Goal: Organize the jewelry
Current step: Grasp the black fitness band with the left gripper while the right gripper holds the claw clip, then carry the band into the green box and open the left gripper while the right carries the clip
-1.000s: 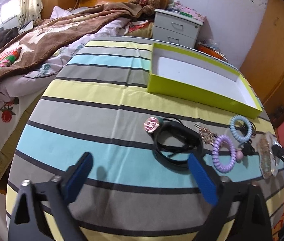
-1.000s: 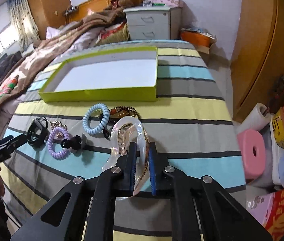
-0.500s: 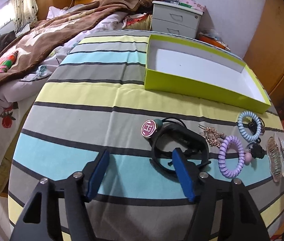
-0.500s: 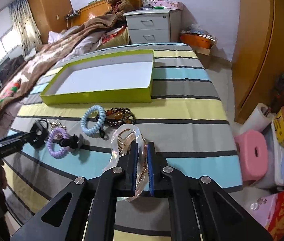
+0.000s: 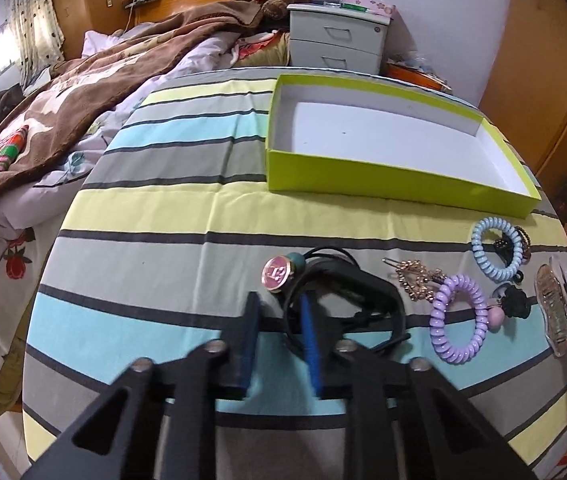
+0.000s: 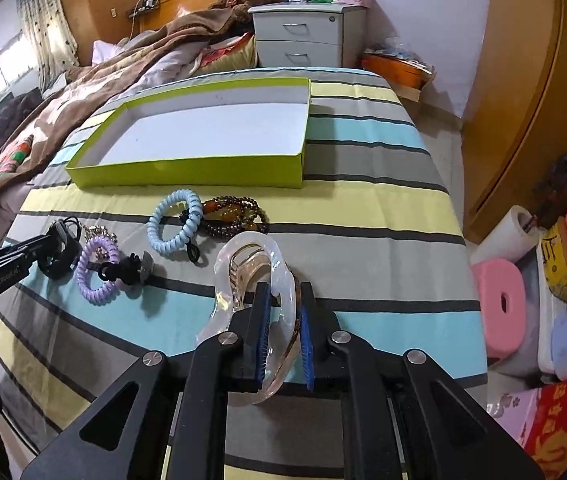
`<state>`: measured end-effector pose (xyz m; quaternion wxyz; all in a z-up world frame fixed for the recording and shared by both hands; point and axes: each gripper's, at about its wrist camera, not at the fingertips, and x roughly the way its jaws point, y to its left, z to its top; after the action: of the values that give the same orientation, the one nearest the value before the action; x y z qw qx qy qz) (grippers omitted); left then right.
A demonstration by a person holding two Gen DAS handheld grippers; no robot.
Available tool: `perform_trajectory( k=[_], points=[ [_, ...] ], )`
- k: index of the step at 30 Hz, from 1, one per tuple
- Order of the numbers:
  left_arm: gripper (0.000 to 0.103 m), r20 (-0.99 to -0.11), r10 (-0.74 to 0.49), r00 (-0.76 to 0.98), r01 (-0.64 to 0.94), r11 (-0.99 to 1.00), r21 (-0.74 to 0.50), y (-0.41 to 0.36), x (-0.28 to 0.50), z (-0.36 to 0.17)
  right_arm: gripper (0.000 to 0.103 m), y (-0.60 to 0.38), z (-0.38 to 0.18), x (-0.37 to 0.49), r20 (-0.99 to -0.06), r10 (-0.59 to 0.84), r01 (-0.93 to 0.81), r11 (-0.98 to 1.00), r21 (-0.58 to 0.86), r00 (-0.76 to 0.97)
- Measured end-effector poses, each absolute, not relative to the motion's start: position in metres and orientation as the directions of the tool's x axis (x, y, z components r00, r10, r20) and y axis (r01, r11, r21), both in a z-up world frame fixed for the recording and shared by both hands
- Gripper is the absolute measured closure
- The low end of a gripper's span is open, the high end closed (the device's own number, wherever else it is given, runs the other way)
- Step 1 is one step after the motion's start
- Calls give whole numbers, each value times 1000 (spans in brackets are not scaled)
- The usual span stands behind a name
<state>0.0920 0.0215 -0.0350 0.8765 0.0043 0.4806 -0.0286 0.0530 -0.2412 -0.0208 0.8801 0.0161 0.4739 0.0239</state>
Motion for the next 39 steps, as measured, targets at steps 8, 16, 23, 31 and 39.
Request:
perform_trajectory(
  k=[8, 16, 23, 31, 39],
  points=[
    [97, -828, -66, 557, 51, 998, -45, 23, 84, -31, 90, -239, -20, 50, -826, 53, -33, 999, 42, 562],
    [97, -815, -88, 573, 48, 996, -74, 28, 73, -24, 90, -240, -17, 44, -814, 65, -36, 998, 54, 578],
    [97, -793, -97, 602, 42, 995, -90, 31, 67, -10, 90, -242, -8, 39, -793, 79, -37, 997, 71, 604],
    [97, -775, -108, 623, 51, 994, -97, 31, 65, 6, 90, -241, 11, 35, -767, 81, -40, 997, 73, 637],
    [97, -755, -122, 644, 56, 992, -113, 32, 77, 24, 90, -240, 31, 46, -745, 86, -49, 996, 72, 661]
  ],
)
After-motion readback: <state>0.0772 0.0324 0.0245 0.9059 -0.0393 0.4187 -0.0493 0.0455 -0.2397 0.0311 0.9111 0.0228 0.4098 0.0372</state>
